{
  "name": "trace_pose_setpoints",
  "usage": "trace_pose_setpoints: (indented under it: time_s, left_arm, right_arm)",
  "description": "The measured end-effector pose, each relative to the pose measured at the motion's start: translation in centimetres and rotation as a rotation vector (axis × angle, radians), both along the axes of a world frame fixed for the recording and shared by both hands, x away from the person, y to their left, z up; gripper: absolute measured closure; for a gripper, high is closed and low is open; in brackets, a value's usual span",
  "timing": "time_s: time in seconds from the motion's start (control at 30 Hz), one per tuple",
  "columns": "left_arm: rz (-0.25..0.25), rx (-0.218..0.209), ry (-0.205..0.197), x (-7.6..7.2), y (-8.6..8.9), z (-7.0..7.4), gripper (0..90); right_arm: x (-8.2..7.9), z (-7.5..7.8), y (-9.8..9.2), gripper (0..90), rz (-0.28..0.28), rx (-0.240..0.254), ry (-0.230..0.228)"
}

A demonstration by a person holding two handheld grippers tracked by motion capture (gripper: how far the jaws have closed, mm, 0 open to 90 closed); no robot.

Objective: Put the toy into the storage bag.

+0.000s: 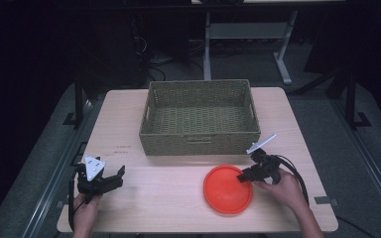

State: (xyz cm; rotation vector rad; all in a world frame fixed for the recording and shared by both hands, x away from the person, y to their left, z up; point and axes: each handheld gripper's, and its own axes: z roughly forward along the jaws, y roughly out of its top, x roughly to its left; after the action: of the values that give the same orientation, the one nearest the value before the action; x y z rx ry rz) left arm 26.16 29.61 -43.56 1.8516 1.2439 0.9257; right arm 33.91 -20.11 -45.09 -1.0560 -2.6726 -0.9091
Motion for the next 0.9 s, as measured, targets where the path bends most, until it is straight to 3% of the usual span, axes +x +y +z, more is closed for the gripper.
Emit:
trace_pose_setpoints:
  time_s: [0.27,0.4,0.67,0.9]
  left_arm:
    - [0.000,0.005,-0.004,-0.1,0.1,0.1,12.8]
    - [0.018,-0.005,-0.004,0.0,0.6,0.0,12.8]
    - [0.016,-0.006,-0.008,-0.2,0.5,0.1,12.9]
    - [0.007,-0.012,-0.005,-0.2,0.4,0.1,12.9]
  right_arm:
    - [-0.4,1.0,-0.2,77.1,-0.020,0.034,-0.010]
    - [-0.6,1.9,-0.5,80.8,-0.031,0.083,-0.011]
    - [-1.5,3.9,0.5,81.7,-0.031,0.045,-0.060]
    - [-2.4,5.7,1.0,81.9,-0.012,0.052,-0.108]
